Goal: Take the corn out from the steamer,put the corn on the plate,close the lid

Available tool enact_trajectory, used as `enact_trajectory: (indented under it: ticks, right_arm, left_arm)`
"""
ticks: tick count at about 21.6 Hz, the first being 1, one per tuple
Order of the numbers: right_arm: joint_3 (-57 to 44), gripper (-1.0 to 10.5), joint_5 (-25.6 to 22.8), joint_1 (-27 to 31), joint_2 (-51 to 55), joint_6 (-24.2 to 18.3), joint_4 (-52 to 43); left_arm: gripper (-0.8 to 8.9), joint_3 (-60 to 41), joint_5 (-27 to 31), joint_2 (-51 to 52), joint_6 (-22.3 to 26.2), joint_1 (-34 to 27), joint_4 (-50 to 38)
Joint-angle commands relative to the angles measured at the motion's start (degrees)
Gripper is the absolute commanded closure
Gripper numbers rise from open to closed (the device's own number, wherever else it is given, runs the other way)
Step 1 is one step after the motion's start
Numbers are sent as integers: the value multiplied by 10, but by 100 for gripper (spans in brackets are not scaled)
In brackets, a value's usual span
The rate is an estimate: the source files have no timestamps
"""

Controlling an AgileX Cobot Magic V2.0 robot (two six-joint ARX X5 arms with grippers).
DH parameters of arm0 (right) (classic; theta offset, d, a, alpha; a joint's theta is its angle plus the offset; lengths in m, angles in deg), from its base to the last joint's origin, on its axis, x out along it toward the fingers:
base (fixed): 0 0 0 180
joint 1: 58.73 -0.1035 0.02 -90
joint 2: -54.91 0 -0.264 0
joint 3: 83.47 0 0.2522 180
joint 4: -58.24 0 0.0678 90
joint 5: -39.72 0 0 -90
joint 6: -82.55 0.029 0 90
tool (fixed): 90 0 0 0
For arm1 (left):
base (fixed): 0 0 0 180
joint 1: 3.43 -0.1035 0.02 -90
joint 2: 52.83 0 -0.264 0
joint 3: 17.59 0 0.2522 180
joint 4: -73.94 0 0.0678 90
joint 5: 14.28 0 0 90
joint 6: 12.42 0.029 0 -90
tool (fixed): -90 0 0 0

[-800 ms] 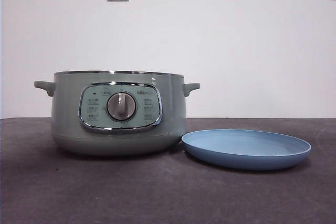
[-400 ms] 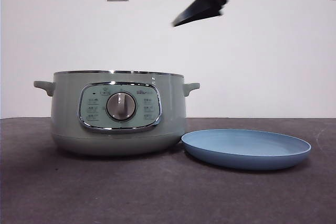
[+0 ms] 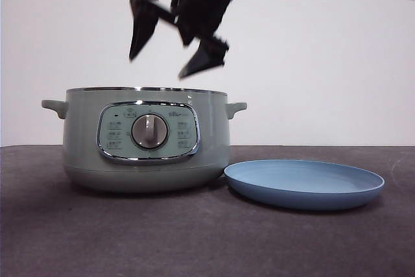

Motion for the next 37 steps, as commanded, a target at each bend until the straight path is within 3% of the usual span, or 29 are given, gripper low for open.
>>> enact_trajectory:
  ticks: [1,9,20,24,25,27,28,32,37]
  right_arm:
    - [2,343,-9,-6,-29,-8,-8]
    - [2,344,-50,-24,-73,-12,-16]
    - [2,355,-63,-27,-117,-2,-3]
    - [2,502,-63,-27,-136,-2,15]
    - [2,588,-64,-27,-137,-1,15]
    - [2,922,-63,-30,-137,-2,2]
    - [2,962,-60,-30,-137,-2,-5]
    - [2,962,-63,-31,-108,-2,-11]
    - [2,962,-65,-31,13,-21,5]
  left_arm:
    - [822,5,-2,6,-3,-1,-16]
    - [821,5,-3,6,-1,-1,1]
    - [821,5,-18,6,-1,-1,9]
    - [821,5,-17,6,-1,-1,10]
    - [822,5,-17,6,-1,-1,10]
    - [821,5,-17,6,-1,-1,14]
    - [821,5,-17,6,-1,-1,14]
    - [822,5,-17,6,-1,-1,13]
    - [822,5,-17,6,-2,-1,13]
